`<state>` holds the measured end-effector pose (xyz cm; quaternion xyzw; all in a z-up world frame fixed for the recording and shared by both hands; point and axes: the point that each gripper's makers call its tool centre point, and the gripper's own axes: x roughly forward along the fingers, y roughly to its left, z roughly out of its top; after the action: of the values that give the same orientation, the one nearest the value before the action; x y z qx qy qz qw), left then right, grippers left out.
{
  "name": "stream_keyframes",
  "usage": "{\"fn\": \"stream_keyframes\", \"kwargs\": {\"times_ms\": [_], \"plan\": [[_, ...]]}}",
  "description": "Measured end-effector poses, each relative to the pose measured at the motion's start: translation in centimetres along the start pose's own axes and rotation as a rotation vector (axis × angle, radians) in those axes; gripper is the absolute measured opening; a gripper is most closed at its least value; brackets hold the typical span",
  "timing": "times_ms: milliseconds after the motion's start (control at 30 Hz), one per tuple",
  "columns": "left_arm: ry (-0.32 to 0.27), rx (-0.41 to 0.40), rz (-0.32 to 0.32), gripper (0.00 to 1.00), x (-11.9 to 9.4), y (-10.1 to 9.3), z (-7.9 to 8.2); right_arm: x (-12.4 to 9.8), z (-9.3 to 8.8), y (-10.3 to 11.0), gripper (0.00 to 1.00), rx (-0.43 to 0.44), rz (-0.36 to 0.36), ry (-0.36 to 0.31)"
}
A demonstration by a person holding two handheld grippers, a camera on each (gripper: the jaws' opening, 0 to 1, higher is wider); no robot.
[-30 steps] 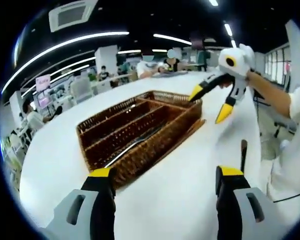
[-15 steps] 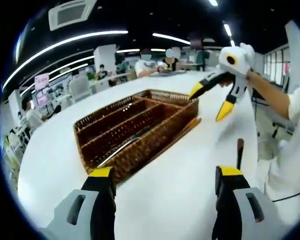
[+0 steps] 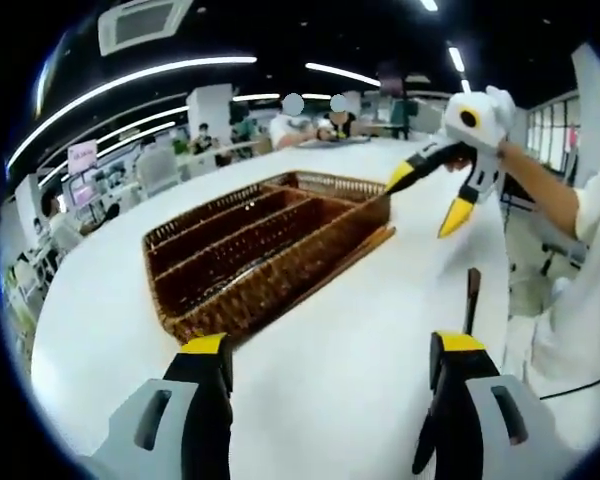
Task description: Arrange the knives, forks, and spoons in their matching storage slots by inserting each utensil handle-first until every utensil is classified and aligned in the correct compartment
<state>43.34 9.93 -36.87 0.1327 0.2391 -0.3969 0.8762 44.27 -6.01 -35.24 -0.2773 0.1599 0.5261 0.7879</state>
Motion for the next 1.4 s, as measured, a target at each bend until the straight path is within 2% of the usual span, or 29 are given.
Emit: {"fn": "stream_keyframes", "kwargs": {"times_ms": [567,1400], "plan": [[0.012,0.004,-0.021,0.80,0.0,-1.5,-0.5,-0.7,-0.8,1.7,0.52,0.041,0.011,-0.008],[-0.008,-0.008,-0.026,0.79,-0.4,-2.9,-0.8,-0.7,-1.2,4.2,0.52,0.086,0.034,-0.032]]}}
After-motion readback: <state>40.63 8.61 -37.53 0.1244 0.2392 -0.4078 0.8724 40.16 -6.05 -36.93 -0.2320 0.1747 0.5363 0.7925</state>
